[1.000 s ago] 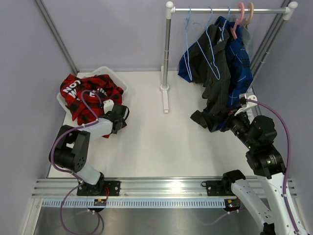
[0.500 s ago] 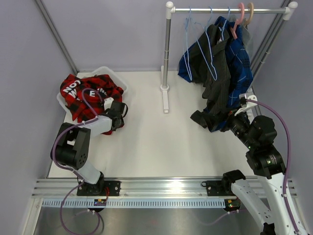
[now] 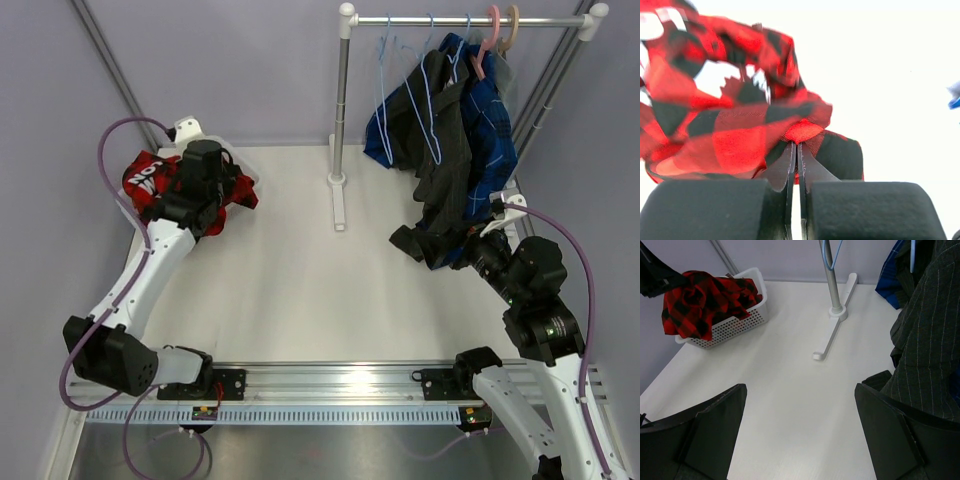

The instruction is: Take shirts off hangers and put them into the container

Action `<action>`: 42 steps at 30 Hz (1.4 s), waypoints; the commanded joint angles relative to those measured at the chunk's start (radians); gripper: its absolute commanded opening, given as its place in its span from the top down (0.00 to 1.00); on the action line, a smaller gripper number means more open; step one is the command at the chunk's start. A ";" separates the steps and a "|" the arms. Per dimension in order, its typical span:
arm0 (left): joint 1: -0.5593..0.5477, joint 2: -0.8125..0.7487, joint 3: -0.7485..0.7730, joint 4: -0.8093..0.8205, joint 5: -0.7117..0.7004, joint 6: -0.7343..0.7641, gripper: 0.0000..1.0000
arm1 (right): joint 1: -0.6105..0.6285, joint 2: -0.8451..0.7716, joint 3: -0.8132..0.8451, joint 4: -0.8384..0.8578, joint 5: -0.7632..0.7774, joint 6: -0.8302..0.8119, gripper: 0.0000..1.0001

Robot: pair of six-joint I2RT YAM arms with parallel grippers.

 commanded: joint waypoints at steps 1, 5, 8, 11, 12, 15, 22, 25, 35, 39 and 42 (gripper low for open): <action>0.023 0.030 0.073 -0.033 -0.070 0.085 1.00 | -0.003 -0.012 -0.004 0.025 -0.004 0.004 0.00; 0.165 0.102 0.148 -0.030 0.011 0.082 1.00 | -0.003 -0.017 -0.007 0.027 -0.008 0.006 0.01; 0.222 0.202 0.249 -0.029 0.043 0.114 1.00 | -0.003 -0.018 -0.007 0.027 -0.011 0.007 0.01; 0.249 0.313 0.361 -0.027 0.068 0.145 1.00 | -0.003 -0.017 -0.008 0.025 -0.010 0.006 0.00; 0.253 0.337 0.381 -0.027 0.070 0.146 1.00 | -0.003 -0.017 -0.008 0.025 -0.008 0.006 0.01; 0.265 0.417 0.406 0.006 0.071 0.165 1.00 | -0.003 -0.014 -0.008 0.025 -0.005 0.006 0.01; 0.331 0.619 0.397 -0.013 0.185 0.119 1.00 | -0.005 0.012 -0.008 0.025 -0.002 0.007 0.01; 0.338 0.699 0.406 -0.049 0.231 0.120 1.00 | -0.003 0.012 -0.014 0.037 0.005 0.009 0.00; 0.358 0.820 0.466 -0.113 0.292 0.103 0.89 | -0.003 0.029 -0.005 0.023 0.028 0.007 0.00; 0.359 0.820 0.503 -0.112 0.321 0.129 0.73 | -0.003 0.031 0.002 0.016 0.039 0.002 0.01; 0.359 0.748 0.507 -0.109 0.317 0.134 0.59 | -0.003 0.026 0.004 0.011 0.044 0.001 0.00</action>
